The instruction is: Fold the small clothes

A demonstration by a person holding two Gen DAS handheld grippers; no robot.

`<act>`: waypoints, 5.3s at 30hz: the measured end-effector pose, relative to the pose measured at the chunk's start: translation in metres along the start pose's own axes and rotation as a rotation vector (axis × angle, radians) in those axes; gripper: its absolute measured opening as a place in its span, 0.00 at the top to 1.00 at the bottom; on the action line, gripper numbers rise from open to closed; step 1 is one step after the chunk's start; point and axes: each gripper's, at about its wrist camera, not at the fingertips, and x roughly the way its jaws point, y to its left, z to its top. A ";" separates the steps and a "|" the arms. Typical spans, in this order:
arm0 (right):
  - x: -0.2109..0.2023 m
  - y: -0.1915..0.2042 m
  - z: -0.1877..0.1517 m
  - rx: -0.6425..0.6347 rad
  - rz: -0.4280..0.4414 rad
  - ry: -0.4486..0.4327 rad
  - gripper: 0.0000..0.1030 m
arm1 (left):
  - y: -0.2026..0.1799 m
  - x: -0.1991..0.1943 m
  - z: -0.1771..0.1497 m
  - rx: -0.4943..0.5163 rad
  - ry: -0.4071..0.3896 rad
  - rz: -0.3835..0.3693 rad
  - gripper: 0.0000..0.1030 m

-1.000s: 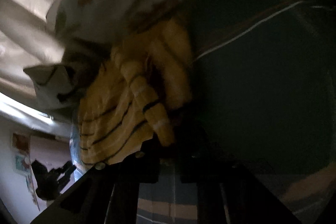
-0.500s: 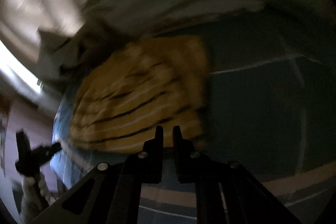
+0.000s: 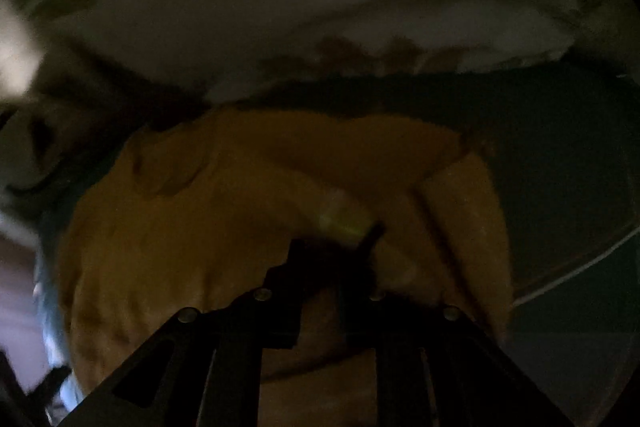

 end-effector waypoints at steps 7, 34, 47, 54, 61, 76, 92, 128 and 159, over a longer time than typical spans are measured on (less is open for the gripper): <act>-0.038 0.096 -0.029 -0.144 0.188 0.036 0.62 | 0.011 0.027 0.004 -0.028 0.069 -0.099 0.49; 0.065 0.326 -0.109 -0.780 -0.175 0.218 0.61 | 0.031 -0.004 -0.033 -0.089 0.118 -0.351 0.91; -0.048 0.166 -0.032 -0.392 0.252 0.000 0.84 | -0.011 -0.064 -0.036 -0.058 -0.051 -0.253 0.91; -0.057 0.002 -0.003 -0.128 0.268 -0.045 0.85 | -0.079 -0.019 -0.057 -0.003 0.011 -0.237 0.91; -0.015 -0.122 -0.013 0.138 0.329 0.007 0.85 | -0.148 0.028 -0.075 0.077 0.093 -0.222 0.91; -0.087 -0.066 -0.016 -0.191 0.501 -0.032 0.84 | -0.186 0.046 -0.073 0.128 0.077 -0.155 0.86; -0.048 -0.135 -0.002 -0.019 0.330 -0.093 0.14 | -0.166 0.096 -0.017 0.122 0.101 -0.173 0.39; -0.108 -0.030 -0.080 -0.029 0.499 -0.057 0.76 | -0.152 0.024 -0.051 0.287 0.051 -0.039 0.60; -0.108 0.019 -0.180 -0.073 0.101 -0.070 0.75 | -0.146 -0.111 -0.093 0.501 -0.656 0.339 0.15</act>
